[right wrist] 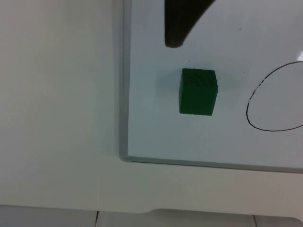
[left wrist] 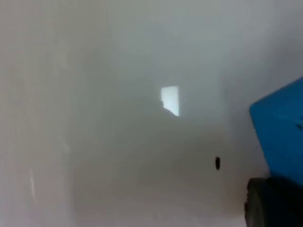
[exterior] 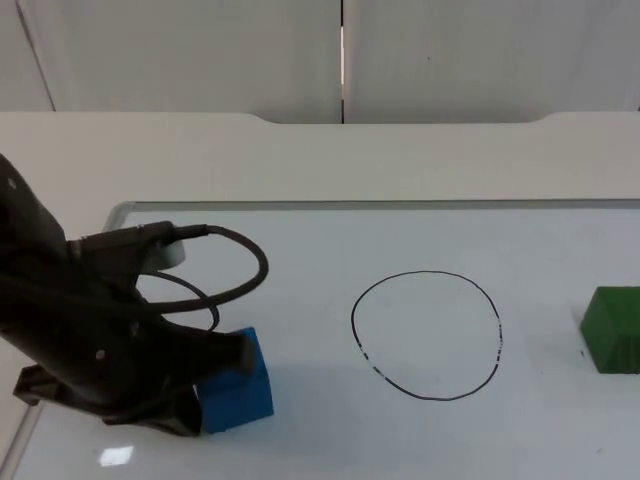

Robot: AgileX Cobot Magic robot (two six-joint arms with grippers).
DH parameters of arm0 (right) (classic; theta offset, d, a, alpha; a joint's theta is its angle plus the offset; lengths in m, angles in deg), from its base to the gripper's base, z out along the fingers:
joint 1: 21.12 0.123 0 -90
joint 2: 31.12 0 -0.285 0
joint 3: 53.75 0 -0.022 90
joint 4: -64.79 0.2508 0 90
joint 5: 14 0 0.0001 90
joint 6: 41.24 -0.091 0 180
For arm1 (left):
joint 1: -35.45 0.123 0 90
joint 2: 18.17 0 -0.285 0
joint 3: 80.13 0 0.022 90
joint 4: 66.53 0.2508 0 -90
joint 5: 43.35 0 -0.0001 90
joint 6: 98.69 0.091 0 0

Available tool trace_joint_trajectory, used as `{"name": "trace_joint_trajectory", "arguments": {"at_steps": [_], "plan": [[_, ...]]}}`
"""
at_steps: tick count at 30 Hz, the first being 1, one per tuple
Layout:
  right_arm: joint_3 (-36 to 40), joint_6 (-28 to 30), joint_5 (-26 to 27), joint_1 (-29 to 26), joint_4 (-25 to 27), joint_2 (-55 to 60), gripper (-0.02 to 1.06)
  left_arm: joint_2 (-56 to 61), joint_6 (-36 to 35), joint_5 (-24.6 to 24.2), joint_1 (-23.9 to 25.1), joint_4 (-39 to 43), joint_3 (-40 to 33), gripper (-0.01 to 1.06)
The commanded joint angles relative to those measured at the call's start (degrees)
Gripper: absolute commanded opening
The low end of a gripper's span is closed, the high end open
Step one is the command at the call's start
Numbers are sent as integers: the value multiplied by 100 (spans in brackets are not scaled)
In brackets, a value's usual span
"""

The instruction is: Push the two cubes into the marked area.

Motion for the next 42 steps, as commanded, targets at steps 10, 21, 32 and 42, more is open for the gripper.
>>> {"name": "trace_joint_trajectory", "arguments": {"at_steps": [10,21,32,42], "plan": [[1,24,44,-43,-22,-22,105,-19,-4,125,-38,-297,21,0],[1,-2,44,-43,-22,-22,105,-19,37,26,-38,-313,363,0],[1,-24,44,-43,-22,-22,105,-19,37,1,-196,-414,351,0],[1,-24,44,-43,-22,-22,105,-19,37,155,-401,-460,351,0]]}}
